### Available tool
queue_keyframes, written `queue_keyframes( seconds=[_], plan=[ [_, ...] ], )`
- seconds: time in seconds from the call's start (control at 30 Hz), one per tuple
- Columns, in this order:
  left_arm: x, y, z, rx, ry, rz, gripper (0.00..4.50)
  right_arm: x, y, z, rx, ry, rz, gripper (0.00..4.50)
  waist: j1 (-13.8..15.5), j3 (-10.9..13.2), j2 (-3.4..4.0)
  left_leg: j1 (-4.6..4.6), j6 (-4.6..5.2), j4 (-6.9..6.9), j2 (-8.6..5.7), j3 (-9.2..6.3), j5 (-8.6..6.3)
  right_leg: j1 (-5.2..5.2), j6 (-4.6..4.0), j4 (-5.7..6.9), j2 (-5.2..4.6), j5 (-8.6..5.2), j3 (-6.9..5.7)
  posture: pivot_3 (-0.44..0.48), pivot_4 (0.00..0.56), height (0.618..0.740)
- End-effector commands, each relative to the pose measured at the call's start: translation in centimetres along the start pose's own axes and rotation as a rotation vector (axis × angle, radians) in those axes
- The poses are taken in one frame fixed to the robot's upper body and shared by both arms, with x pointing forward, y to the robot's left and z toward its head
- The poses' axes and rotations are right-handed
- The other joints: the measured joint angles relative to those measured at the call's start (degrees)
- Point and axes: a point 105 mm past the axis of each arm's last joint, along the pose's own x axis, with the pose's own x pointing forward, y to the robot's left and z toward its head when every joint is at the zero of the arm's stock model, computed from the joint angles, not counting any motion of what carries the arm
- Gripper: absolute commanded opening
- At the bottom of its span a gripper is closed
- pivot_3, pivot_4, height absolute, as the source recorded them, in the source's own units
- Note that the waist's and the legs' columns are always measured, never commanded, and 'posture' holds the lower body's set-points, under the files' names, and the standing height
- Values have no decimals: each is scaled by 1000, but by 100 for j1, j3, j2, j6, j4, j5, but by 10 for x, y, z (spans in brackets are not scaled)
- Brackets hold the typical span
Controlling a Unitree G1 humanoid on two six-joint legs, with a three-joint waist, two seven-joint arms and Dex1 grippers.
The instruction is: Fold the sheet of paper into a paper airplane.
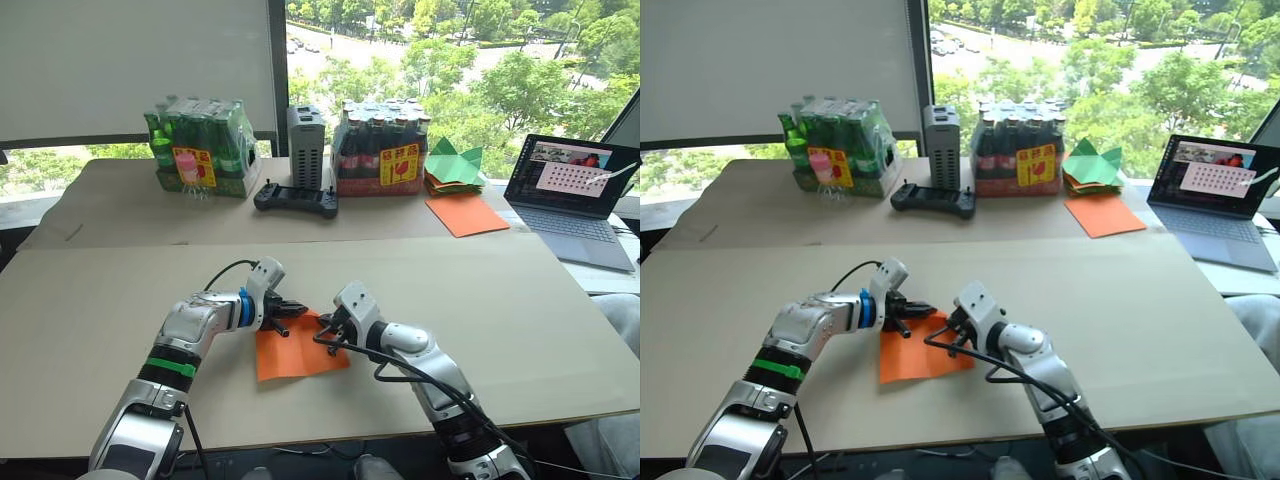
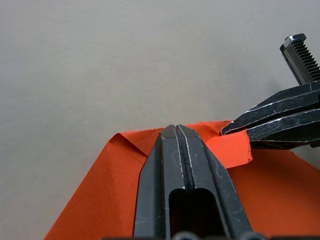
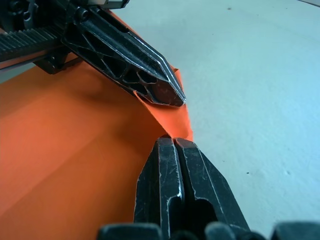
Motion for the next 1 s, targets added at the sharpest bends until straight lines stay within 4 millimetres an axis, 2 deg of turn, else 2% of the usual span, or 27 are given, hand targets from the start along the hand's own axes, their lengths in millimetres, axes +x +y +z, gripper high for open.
queue_keyframes(
  seconds=[0.03, 0.2, 0.3, 0.4, 0.47, 0.6, 0.7, 0.87, 0.9, 1.0],
  plan=[
    [1, 5, -23, -39, 78, 29, 0, -4, 14, 13, -11, -51, 82, 21, 5, 0, 0, -1, 1, -1, 0, 0, -1, 0, 0, -3, 0, 0, 0, 0, 150, 740],
    [1, 5, -22, -41, 77, 26, 0, -7, 19, 17, -203, -71, 103, 1612, 0, 1, 0, -4, 4, -1, 0, 0, -3, 0, 3, -9, 0, -2, 0, 0, 150, 740],
    [2, 4, -21, -40, 76, 24, 0, -7, 23, 24, -356, -108, 110, 2640, -4, 1, 0, -3, 4, -1, 0, 1, -3, 0, 34, -9, 0, -20, 0, 0, 150, 740],
    [2, 4, -21, -40, 75, 24, 0, -9, 26, 32, -355, -155, 124, 2640, -1, 1, -1, -3, 3, -1, 0, 1, -4, 0, 37, -10, 0, -22, 0, 0, 150, 740],
    [2, 4, -21, -41, 74, 25, 0, -11, 25, 41, -275, -207, 120, 2640, 4, 1, -1, -3, 3, -1, 0, 0, -4, 0, 35, -9, 0, -21, 0, 0, 150, 740],
    [3, 5, -21, -42, 73, 26, 0, -11, 10, 52, -73, -262, 44, 2640, 16, 1, -1, -3, 3, -1, 0, -1, -4, 0, 19, -8, 0, -11, 0, 0, 150, 740],
    [2, 5, -21, -44, 72, 27, 0, -11, -4, 54, 53, -278, -13, 1895, 25, 2, 0, -4, 3, -1, 0, -1, -4, 0, 14, -8, -1, -8, 0, 0, 150, 740],
    [2, 6, -21, -44, 71, 30, 0, -10, -9, 45, 91, -228, -34, 171, 26, 2, 1, -4, 4, -2, 0, -1, -4, -1, 13, -10, -1, -8, -1, 0, 150, 740],
    [2, 6, -20, -45, 70, 29, 0, -9, -9, 40, 76, -203, -41, 48, 25, 3, 1, -4, 4, -2, 0, 0, -4, -1, 13, -10, -1, -8, -1, 0, 150, 740],
    [3, 6, -20, -46, 68, 30, 0, -5, -6, 27, 51, -144, -42, 48, 22, 3, 2, -3, 4, -2, 0, 1, -4, -1, 18, -10, -1, -11, -1, 0, 150, 740]
  ],
)
